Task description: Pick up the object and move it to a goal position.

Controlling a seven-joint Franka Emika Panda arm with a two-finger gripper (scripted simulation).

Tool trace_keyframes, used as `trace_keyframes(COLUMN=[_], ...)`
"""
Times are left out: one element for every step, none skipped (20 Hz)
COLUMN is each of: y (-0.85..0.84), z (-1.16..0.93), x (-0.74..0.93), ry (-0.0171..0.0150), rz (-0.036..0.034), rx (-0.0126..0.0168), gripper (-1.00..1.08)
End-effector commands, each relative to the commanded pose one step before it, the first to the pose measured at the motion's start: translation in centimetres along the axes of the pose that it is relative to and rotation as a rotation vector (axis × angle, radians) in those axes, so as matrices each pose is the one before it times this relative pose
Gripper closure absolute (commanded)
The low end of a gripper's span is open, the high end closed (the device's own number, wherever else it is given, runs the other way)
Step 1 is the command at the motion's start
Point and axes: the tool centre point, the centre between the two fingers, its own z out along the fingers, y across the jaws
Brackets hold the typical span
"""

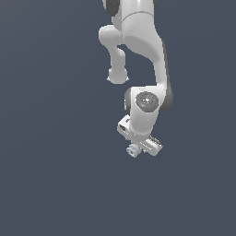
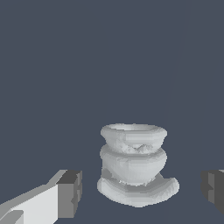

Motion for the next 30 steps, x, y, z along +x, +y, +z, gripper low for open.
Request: trace_keyframes(y=[0.069, 0.014, 0.023, -0.009, 0.020, -0.014, -0.019, -0.023, -0.006, -0.028, -0.011, 0.000, 0.000, 0.000, 0.000, 0.000, 0.000, 0.000, 0.000, 0.000, 0.000, 0.003, 0.023, 0.071, 0.118, 0.166, 0.216, 0.267, 0.320, 0.375], z=[1.223, 0.600, 0.536, 0.457, 0.376, 0.297, 0.217, 0.137, 0.054, -0.014, -0.019, 0.000, 0.000, 0.000, 0.000, 0.000, 0.000, 0.000, 0.000, 0.000, 0.000, 0.000, -0.015, -0.044, -0.074, -0.104, -0.135, -0.167, -0.201, -0.235], x=[-0.052, -0.017, -0.003, -0.028, 0.013, -0.009, 0.002, 0.013, 0.048, 0.031, 0.013, 0.000, 0.000, 0.000, 0.000, 0.000, 0.000, 0.000, 0.000, 0.000, 0.000, -0.001, 0.007, 0.022, 0.036, 0.051, 0.067, 0.082, 0.099, 0.116], ry=[-0.00086, 0.00004, 0.00005, 0.00000, 0.00006, 0.00000, 0.00000, 0.00000, 0.00006, 0.00000, 0.00000, 0.00000, 0.00000, 0.00000, 0.00000, 0.00000, 0.00000, 0.00000, 0.00000, 0.00000, 0.00000, 0.00000, 0.00000, 0.00000, 0.00000, 0.00000, 0.00000, 0.00000, 0.00000, 0.00000], rz=[0.00114, 0.00049, 0.00069, 0.00000, 0.00069, 0.00000, 0.00000, 0.00000, 0.00048, 0.00000, 0.00000, 0.00000, 0.00000, 0.00000, 0.00000, 0.00000, 0.00000, 0.00000, 0.00000, 0.00000, 0.00000, 0.00000, 0.00000, 0.00000, 0.00000, 0.00000, 0.00000, 0.00000, 0.00000, 0.00000], rx=[-0.00112, -0.00002, -0.00003, 0.00000, -0.00002, 0.00000, 0.00000, 0.00000, 0.00001, 0.00000, 0.00000, 0.00000, 0.00000, 0.00000, 0.00000, 0.00000, 0.00000, 0.00000, 0.00000, 0.00000, 0.00000, 0.00000, 0.00000, 0.00000, 0.00000, 0.00000, 0.00000, 0.00000, 0.00000, 0.00000], gripper=[-0.92, -0.92, -0.92, -0.92, -0.92, -0.92, -0.92, -0.92, -0.92, -0.92, -0.92, 1.08, 1.08, 1.08, 1.08, 1.08, 1.08, 1.08, 1.08, 1.08, 1.08, 1.08, 1.08, 1.08, 1.08, 1.08, 1.08, 1.08, 1.08, 1.08])
